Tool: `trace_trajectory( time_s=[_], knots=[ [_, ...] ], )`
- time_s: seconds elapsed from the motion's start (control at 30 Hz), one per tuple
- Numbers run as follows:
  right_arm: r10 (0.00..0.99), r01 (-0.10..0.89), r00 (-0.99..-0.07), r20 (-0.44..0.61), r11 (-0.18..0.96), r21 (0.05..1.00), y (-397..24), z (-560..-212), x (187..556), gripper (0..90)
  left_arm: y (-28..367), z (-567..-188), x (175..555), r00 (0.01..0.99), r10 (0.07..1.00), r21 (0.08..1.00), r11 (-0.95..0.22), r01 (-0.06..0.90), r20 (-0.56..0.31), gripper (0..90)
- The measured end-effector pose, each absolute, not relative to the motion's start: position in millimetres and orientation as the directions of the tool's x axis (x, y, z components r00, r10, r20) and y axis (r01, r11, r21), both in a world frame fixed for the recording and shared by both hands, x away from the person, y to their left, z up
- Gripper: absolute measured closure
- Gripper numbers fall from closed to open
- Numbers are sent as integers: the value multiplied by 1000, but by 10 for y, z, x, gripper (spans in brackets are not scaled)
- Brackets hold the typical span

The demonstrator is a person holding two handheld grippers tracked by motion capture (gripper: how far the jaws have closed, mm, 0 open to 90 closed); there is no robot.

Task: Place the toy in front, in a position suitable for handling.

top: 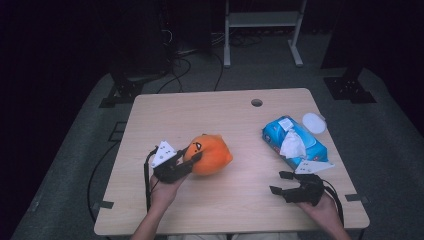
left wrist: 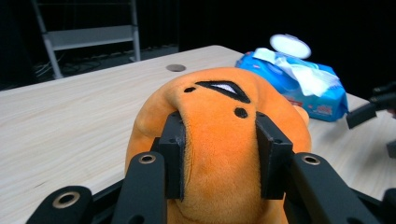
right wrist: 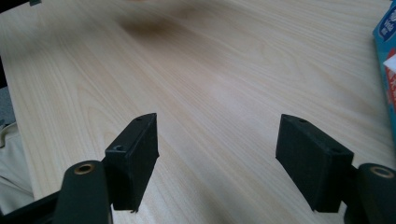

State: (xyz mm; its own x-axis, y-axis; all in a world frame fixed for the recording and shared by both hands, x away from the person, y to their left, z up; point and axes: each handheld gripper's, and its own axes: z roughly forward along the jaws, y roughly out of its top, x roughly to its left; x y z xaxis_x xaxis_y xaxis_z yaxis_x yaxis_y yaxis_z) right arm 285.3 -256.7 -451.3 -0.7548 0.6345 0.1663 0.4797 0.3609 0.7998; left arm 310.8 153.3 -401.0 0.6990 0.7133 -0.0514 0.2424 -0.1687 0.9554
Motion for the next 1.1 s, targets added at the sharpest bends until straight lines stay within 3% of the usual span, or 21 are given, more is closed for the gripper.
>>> trace_trajectory(
  time_s=[0.57, 0.97, 1.1],
  knots=[
    [646, 475, -745, 167, 339, 812, -2646, -4476, 2859, 286, 1055, -4247, 3067, 802, 593, 942, -223, 249, -72, 615],
    [656, 470, -738, 160, 330, 819, -2670, -4463, 2875, 286, 1003, -4382, 3088, 820, 566, 933, -249, 261, -79, 602],
    [662, 463, -735, 149, 329, 823, -2682, -4439, 2869, 286, 1028, -4407, 3083, 831, 551, 931, -259, 258, -76, 545]
  ],
)
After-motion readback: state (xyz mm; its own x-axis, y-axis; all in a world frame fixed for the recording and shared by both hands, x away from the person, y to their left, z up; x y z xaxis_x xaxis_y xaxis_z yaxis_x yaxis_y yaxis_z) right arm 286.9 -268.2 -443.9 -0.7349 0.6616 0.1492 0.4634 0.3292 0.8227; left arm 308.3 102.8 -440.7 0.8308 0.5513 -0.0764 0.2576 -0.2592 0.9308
